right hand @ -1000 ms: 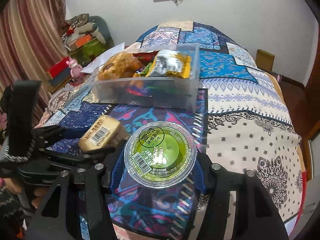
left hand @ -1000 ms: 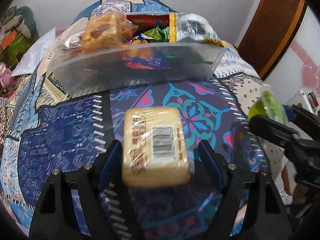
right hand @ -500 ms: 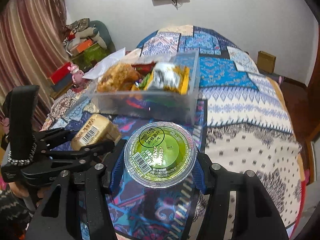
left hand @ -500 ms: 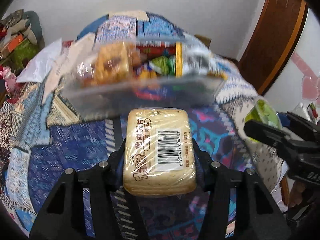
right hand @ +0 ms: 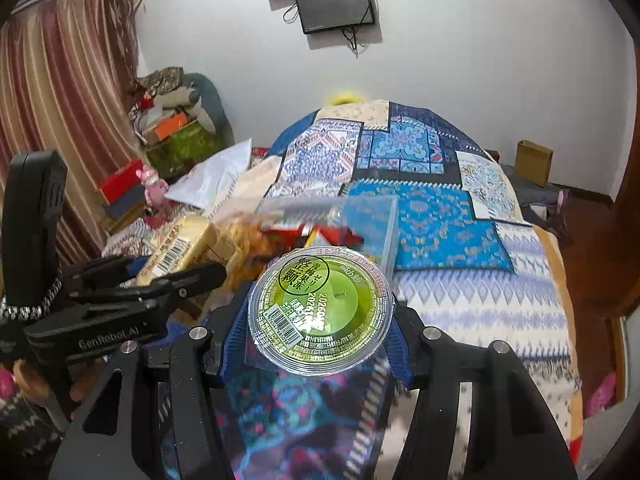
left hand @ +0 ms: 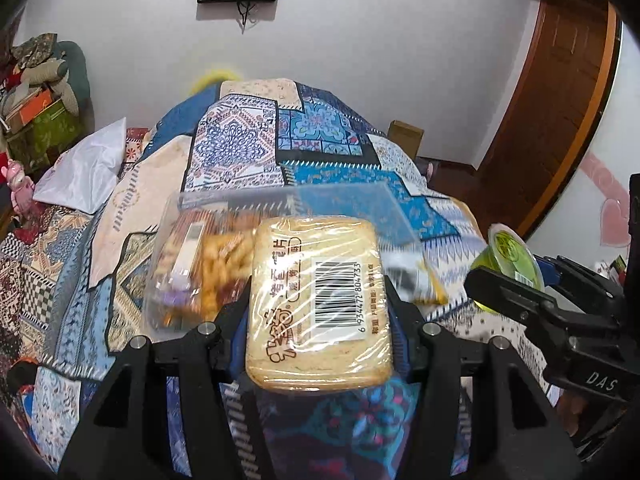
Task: Organize snacks
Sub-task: 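Place the biscuit bar in the box with left while right lowers the jelly cup in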
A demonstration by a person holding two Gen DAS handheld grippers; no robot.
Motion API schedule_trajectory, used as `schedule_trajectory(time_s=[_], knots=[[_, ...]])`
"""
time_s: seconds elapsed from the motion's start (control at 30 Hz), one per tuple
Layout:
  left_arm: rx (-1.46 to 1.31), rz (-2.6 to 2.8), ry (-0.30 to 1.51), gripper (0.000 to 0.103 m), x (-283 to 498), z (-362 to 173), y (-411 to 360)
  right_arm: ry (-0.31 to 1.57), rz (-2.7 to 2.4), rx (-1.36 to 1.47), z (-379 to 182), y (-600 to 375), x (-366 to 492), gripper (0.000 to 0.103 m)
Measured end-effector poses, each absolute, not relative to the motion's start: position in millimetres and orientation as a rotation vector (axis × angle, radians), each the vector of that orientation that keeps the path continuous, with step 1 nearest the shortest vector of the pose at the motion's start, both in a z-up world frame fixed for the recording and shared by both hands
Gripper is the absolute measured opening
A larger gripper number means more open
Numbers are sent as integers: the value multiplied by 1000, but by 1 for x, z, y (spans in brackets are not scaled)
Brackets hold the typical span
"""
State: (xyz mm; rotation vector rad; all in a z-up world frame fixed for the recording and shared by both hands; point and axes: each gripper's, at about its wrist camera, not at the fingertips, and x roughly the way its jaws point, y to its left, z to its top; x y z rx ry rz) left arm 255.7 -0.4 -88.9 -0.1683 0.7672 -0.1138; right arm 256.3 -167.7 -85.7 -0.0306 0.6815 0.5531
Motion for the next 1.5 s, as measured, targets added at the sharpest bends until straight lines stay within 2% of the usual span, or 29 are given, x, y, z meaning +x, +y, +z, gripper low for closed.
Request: schedule_trajectory(time_s=[0.43,0.83,1.03,1.2,1.5], knots=[[-129,-112,808,55,313,-112,-10,680,522,-44,-83,-154,315,55],[-117,-112,778,56,314,-112,-1,751,526,-46,-109,-134,353,55],[-120,-105,756,57,309,-109,2,757,511,-50,-110,-134,351,62],[-133,-103,744,57,302,-101,6,714,518,-60,-94,-140,337,62],[-154,-108,641,57,255,-52,11,617,532,-46,-55,-158,289,62]])
